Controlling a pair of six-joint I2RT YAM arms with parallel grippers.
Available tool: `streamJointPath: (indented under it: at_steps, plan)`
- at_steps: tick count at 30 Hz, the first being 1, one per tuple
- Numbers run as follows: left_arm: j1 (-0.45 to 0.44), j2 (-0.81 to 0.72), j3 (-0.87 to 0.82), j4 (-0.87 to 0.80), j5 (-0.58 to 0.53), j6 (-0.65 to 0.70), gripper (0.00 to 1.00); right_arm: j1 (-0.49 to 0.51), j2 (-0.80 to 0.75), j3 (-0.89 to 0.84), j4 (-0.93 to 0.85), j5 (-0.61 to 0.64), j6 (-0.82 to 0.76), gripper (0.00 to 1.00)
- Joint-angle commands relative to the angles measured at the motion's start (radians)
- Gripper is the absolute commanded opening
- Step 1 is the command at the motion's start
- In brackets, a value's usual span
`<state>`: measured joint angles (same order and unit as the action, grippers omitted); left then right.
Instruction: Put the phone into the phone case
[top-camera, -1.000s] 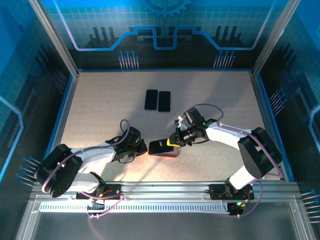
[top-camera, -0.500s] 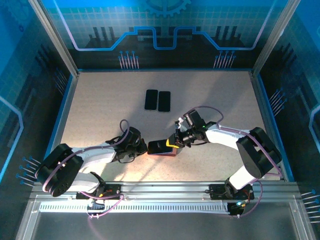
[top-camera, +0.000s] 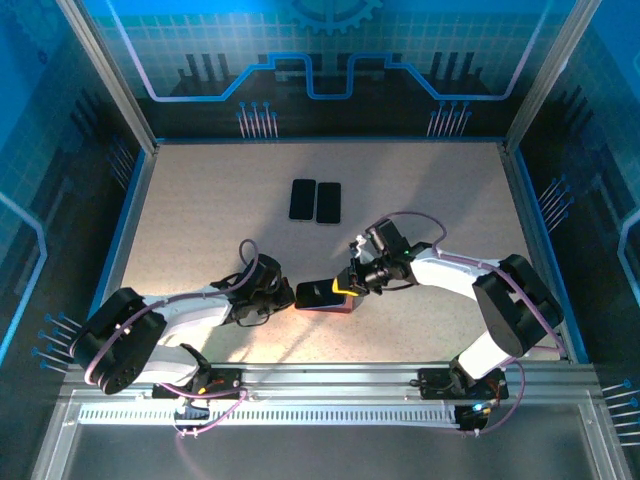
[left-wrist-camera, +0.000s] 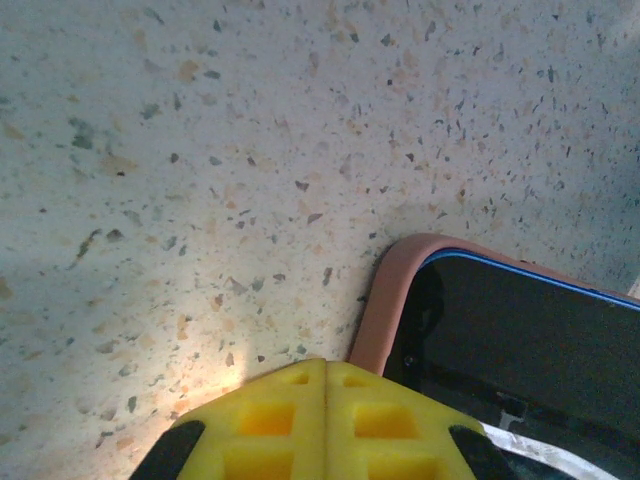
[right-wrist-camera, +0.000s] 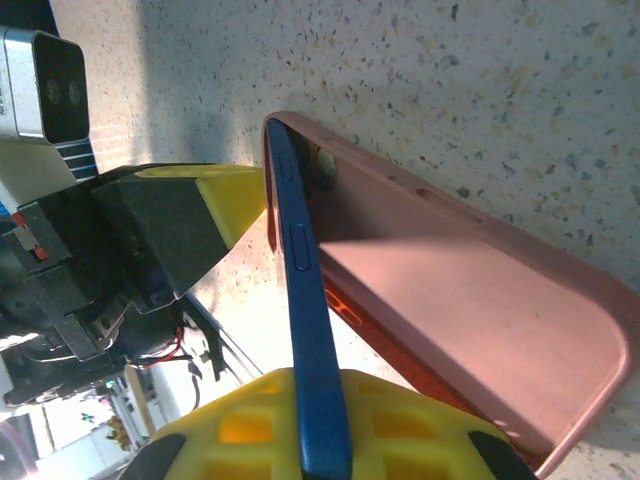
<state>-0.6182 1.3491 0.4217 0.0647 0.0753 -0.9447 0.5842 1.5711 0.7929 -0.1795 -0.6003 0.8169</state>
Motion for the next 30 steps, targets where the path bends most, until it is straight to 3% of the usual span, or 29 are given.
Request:
streamJointPath:
  at_steps: [1,7,15,22,30]
  plan:
    - [-0.018,0.004,-0.019,0.018,0.011,-0.022,0.02,0.037,0.052,0.029,-0.128,0.158,-0.052,0.09]
    - [-0.020,0.004,-0.017,0.021,0.011,-0.019,0.03,0.039,0.066,0.081,-0.181,0.168,-0.071,0.24]
    - [-0.020,0.001,-0.019,0.023,0.011,-0.020,0.03,0.041,0.084,0.165,-0.236,0.181,-0.091,0.31]
    - [-0.019,-0.006,-0.018,0.023,0.008,-0.019,0.02,0.054,0.108,0.216,-0.290,0.193,-0.104,0.52]
    - [-0.020,-0.022,-0.019,0.017,0.002,-0.014,0.03,0.060,0.122,0.247,-0.330,0.216,-0.104,0.64]
